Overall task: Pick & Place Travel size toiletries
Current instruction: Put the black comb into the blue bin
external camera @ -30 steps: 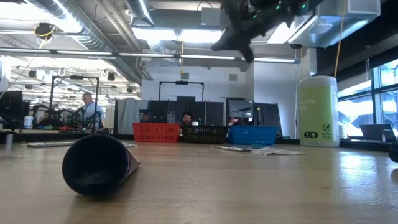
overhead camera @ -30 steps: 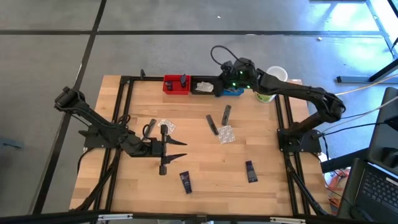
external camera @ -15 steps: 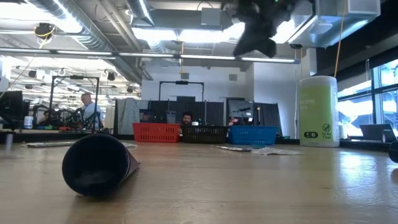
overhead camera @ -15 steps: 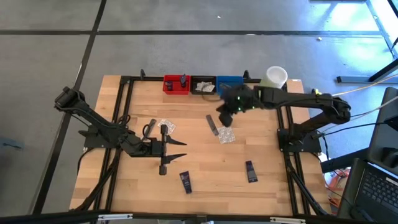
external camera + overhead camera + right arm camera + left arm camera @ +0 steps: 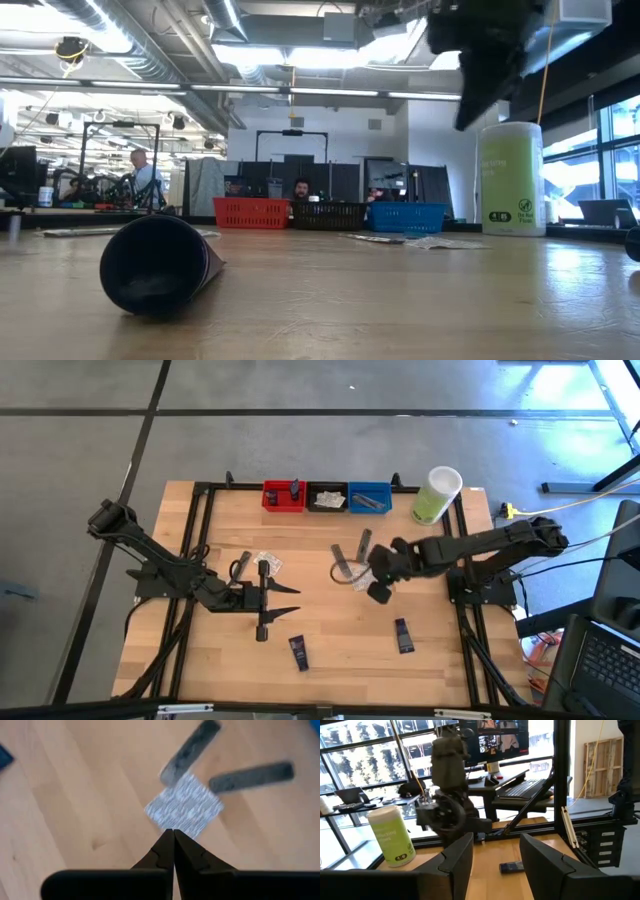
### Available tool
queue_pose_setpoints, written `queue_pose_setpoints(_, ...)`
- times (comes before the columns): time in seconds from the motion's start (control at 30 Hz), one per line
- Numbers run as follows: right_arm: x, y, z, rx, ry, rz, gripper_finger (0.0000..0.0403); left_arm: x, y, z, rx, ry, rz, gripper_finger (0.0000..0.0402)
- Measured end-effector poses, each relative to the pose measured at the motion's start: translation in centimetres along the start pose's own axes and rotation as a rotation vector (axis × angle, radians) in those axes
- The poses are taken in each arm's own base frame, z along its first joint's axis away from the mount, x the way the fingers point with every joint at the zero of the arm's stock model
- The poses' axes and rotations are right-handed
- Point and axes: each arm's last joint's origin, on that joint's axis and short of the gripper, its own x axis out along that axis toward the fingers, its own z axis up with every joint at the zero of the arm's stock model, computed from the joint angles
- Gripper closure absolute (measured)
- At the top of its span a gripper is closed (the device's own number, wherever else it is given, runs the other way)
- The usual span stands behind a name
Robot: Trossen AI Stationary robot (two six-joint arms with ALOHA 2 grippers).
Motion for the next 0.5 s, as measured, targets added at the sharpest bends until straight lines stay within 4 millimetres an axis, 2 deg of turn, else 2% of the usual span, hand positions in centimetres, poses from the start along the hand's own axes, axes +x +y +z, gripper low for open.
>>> queue_pose_setpoints(0.5,-2.2,5.1,-6.2,0.057,-0.054,0.049,0.0399,0.0,0.0,0.0,0.003,0.005,-0.001,0.0244)
